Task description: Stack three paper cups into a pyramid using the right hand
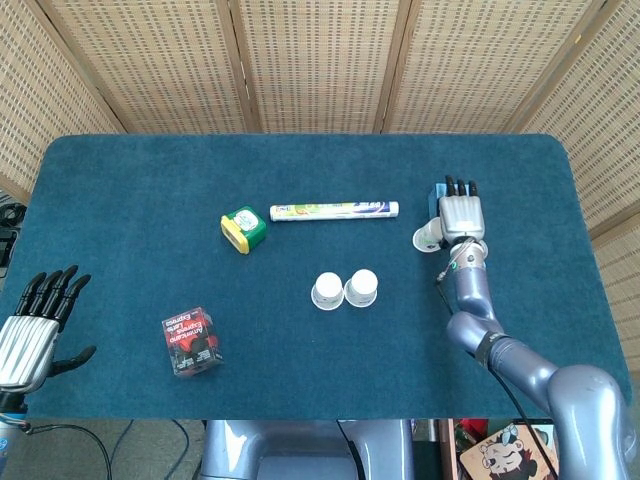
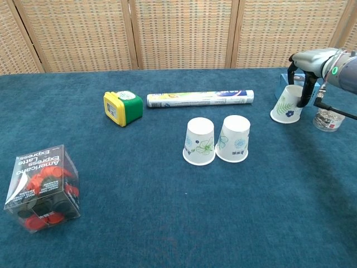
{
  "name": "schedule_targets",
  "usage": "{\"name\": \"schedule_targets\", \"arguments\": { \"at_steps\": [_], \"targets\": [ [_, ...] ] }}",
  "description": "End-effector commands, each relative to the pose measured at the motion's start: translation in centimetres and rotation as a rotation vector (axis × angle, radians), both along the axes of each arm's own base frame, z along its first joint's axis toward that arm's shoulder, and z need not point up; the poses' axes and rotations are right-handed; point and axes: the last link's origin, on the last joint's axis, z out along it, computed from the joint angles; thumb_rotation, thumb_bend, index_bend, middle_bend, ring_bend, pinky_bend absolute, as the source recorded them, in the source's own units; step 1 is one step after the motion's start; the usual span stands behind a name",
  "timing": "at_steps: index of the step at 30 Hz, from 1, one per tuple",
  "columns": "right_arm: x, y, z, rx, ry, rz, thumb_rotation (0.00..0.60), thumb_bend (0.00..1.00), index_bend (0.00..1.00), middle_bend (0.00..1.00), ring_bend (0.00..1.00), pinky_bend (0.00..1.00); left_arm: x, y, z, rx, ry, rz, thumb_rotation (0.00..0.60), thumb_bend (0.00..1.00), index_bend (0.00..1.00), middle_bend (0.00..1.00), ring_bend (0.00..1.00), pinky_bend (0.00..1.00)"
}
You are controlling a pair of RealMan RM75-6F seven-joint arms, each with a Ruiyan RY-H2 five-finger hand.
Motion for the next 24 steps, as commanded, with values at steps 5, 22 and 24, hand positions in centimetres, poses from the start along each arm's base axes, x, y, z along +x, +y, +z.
{"name": "schedule_targets", "arguments": {
  "at_steps": [5, 22, 24],
  "targets": [
    [1.3, 0.2, 0.6, -0.01, -0.002, 0.033, 0.6, 0.15, 0.53, 0.02, 0.0, 0.0, 0.0, 0.0, 0.1, 0.003, -0.002, 0.0, 0.6, 0.18, 0.0, 0.0, 0.0, 0.0],
    [7.7, 5.4, 3.9, -0.019, -0.024, 0.23, 0.6, 0.15, 0.53, 0.02, 0.0, 0.0, 0.2, -0.4, 0.0, -0.007, -0.002, -0.015, 0.6, 0.18, 0.0, 0.0, 0.0, 0.0],
    [8.5, 6.3, 4.4, -0.015, -0.028, 0.243, 0.6, 0.15, 0.53, 0.02, 0.0, 0.0, 0.2, -0.5, 0.0, -0.007, -0.002, -0.017, 0.6, 0.18, 0.0, 0.0, 0.0, 0.0]
  ]
}}
